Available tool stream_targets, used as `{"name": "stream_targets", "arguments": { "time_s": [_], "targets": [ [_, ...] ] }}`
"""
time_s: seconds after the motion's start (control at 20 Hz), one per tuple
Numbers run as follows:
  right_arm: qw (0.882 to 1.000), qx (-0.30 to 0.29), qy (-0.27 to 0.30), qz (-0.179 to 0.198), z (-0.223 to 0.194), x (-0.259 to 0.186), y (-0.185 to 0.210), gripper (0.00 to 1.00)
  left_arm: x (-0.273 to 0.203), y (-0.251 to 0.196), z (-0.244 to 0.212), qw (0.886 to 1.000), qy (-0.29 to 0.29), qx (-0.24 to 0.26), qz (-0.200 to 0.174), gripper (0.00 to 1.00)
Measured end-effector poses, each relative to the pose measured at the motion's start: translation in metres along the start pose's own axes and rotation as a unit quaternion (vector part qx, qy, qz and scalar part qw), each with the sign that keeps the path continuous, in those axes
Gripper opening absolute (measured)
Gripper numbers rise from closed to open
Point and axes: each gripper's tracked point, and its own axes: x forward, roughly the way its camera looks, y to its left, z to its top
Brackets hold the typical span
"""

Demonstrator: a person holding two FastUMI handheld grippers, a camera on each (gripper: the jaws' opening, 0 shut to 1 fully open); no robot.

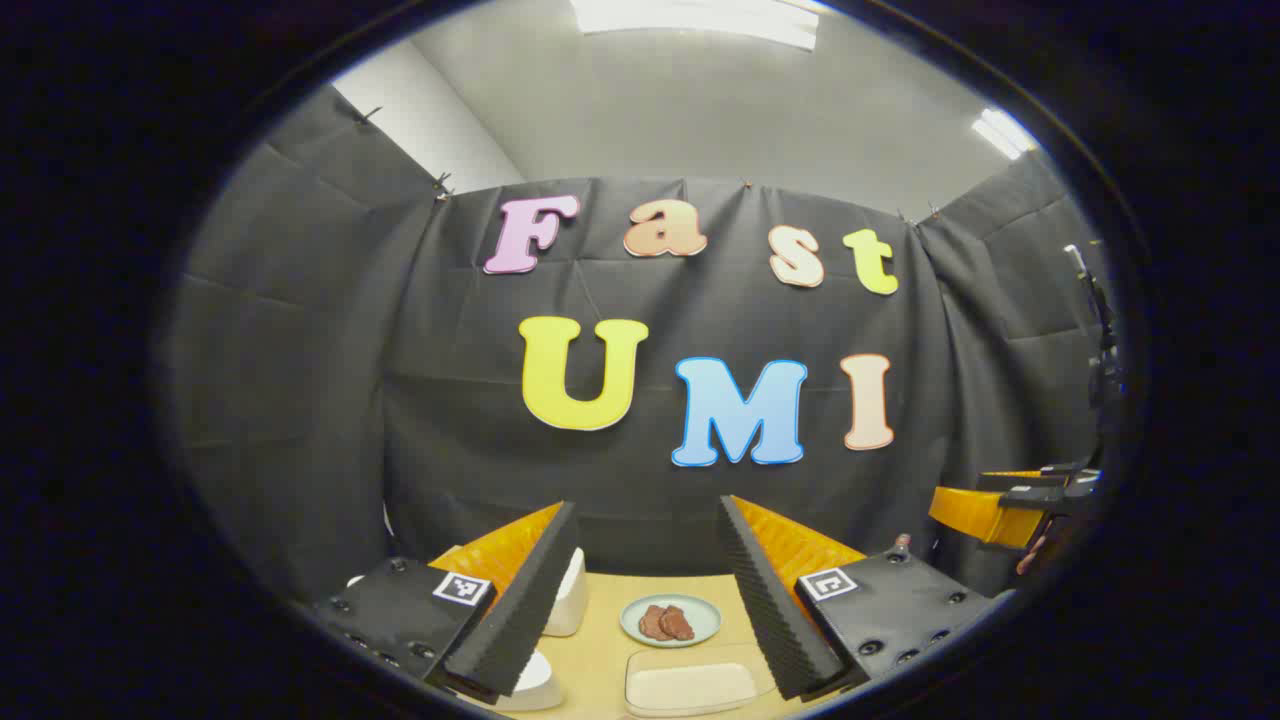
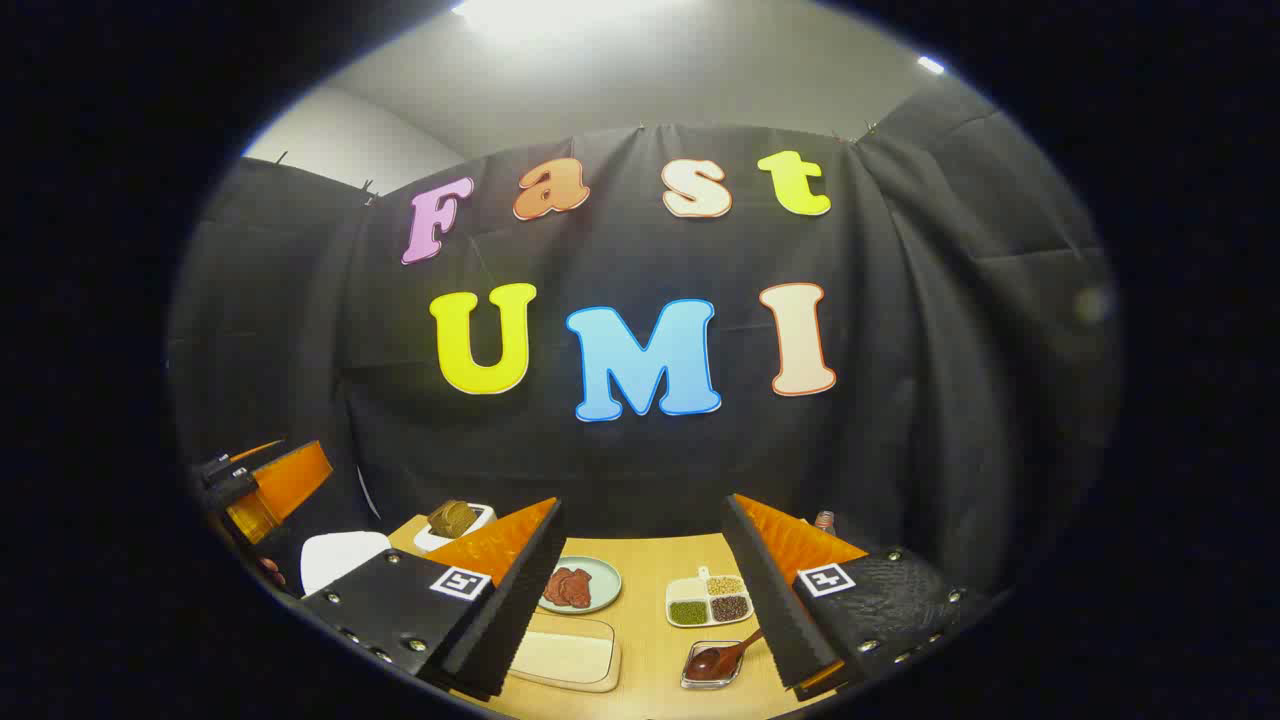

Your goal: Close the left gripper, press the button to open the rice cooker; take a wooden spoon from the chopstick holder with the right hand, scoop a spoonful of rice and pour it into the rice cooker, then put the wooden spoon back into the chopstick holder.

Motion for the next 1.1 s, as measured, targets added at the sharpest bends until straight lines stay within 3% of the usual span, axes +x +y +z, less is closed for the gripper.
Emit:
{"name": "stream_targets", "arguments": {
  "time_s": [0.15, 0.4, 0.5, 0.6, 0.7, 1.1],
  "targets": [
    [1.0, -0.001, -0.007, -0.006, 0.004, -0.001, -0.006, 0.96, 0.0, -0.007, -0.005, 1.0, 0.011, -0.002, -0.016, 0.93],
    [1.0, -0.005, -0.01, -0.006, 0.004, -0.003, -0.003, 0.96, 0.008, -0.012, -0.016, 0.999, 0.034, -0.003, -0.023, 0.99],
    [1.0, -0.015, -0.008, -0.004, 0.0, -0.005, -0.001, 0.96, 0.004, -0.01, -0.012, 0.999, 0.03, -0.007, -0.02, 0.94],
    [1.0, -0.016, -0.007, -0.002, -0.002, -0.007, 0.0, 0.96, 0.004, -0.012, -0.013, 0.999, 0.029, -0.009, -0.021, 0.99],
    [1.0, -0.016, -0.006, 0.002, -0.002, -0.007, 0.003, 0.96, 0.002, -0.014, -0.015, 0.999, 0.031, -0.004, -0.027, 0.96],
    [1.0, -0.022, -0.006, 0.001, -0.008, -0.007, -0.001, 0.96, 0.001, 0.021, -0.018, 1.0, 0.027, 0.001, -0.002, 0.96]
  ]
}}
